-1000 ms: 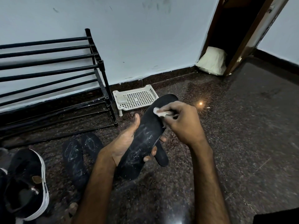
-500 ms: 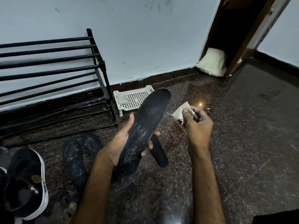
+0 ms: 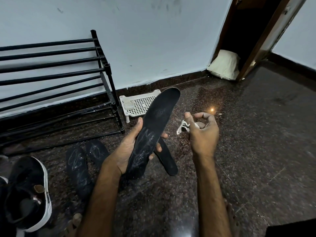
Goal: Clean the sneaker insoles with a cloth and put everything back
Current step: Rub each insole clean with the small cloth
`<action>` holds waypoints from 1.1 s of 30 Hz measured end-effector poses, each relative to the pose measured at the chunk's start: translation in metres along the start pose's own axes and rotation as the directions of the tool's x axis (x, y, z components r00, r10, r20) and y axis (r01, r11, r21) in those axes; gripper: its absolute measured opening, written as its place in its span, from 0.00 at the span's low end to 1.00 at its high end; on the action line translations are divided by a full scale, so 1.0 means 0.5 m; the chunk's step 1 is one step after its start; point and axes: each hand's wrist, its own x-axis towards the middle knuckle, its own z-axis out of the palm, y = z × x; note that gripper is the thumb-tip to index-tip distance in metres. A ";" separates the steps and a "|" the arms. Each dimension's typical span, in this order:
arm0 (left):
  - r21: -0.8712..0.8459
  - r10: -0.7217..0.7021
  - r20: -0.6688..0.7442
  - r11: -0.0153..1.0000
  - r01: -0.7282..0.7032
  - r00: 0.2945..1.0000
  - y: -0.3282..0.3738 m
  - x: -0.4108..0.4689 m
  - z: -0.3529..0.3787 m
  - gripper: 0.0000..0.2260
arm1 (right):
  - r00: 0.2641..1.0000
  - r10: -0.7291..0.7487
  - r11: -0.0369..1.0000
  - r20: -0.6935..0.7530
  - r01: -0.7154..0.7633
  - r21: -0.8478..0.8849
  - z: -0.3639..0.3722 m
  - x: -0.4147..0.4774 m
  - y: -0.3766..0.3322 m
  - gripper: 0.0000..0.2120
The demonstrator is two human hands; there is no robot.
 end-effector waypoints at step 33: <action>0.013 -0.005 -0.043 1.000 0.006 0.999 0.012 0.001 0.011 0.30 | 0.976 -0.176 0.883 0.129 0.215 -0.418 -0.025 0.009 -0.026 0.11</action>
